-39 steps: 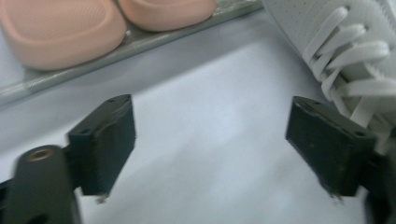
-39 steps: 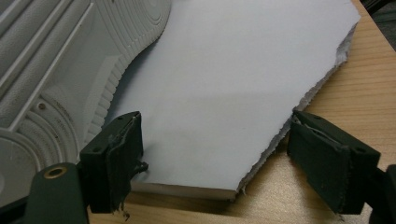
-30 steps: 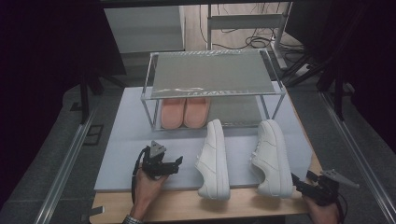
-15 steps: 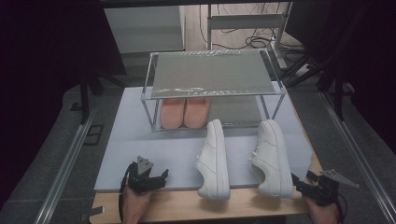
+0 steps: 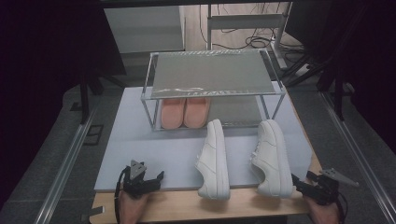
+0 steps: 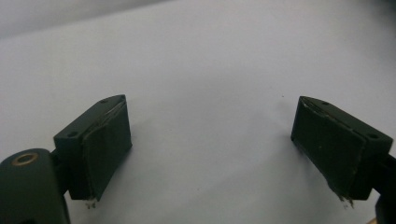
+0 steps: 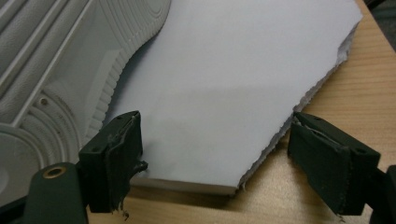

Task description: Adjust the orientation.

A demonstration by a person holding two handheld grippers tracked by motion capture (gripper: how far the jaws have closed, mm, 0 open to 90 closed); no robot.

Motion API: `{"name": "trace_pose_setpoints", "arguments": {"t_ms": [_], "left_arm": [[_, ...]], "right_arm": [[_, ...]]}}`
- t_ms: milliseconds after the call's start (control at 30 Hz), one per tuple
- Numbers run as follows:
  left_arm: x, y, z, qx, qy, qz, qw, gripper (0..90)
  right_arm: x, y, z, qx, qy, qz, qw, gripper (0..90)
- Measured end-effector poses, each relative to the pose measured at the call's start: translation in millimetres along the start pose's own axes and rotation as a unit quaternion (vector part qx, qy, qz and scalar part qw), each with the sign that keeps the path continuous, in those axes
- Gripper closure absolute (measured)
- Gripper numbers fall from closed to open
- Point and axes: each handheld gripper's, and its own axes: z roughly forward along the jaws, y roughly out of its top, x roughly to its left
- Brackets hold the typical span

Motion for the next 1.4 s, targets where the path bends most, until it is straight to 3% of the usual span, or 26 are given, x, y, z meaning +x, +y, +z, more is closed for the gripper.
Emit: {"name": "trace_pose_setpoints", "arguments": {"t_ms": [167,267,400,533,733,900,1100,1400], "left_arm": [[0.0,0.0,0.0,0.0,0.0,0.0,1.0,11.7],[0.0,0.0,0.0,0.0,0.0,0.0,1.0,11.7],[-0.1,0.0,0.1,0.0,0.0,0.0,1.0,11.7],[-0.2,0.1,0.1,0.0,0.001,0.0,1.0,11.7],[-0.4,0.1,0.2,0.0,0.001,-0.001,1.0,11.7],[-0.6,0.1,0.2,0.0,0.002,-0.002,1.0,11.7],[-1.3,0.2,0.2,0.0,0.004,-0.003,1.0,11.8],[-1.3,0.2,0.2,0.0,0.004,-0.003,1.0,11.8]], "right_arm": [[3.3,6.2,-5.2,0.01,-0.005,-0.016,0.9998,15.9],[7.9,10.6,-7.7,0.024,-0.024,-0.029,0.999,17.1],[11.9,17.3,-11.9,0.036,-0.046,-0.029,0.9979,29.3],[14.3,23.3,-17.7,0.032,-0.025,-0.037,0.9985,49.0],[20.5,35.9,-30.1,0.016,0.012,-0.045,0.9988,71.7],[32.1,50.3,-37.8,0.017,0.017,-0.071,0.9972,86.9],[45.4,63.4,-39.9,0.034,0.024,-0.1,0.9941,89.4],[65.7,83.5,-43.9,0.026,0.042,-0.125,0.9909,89.4]]}}
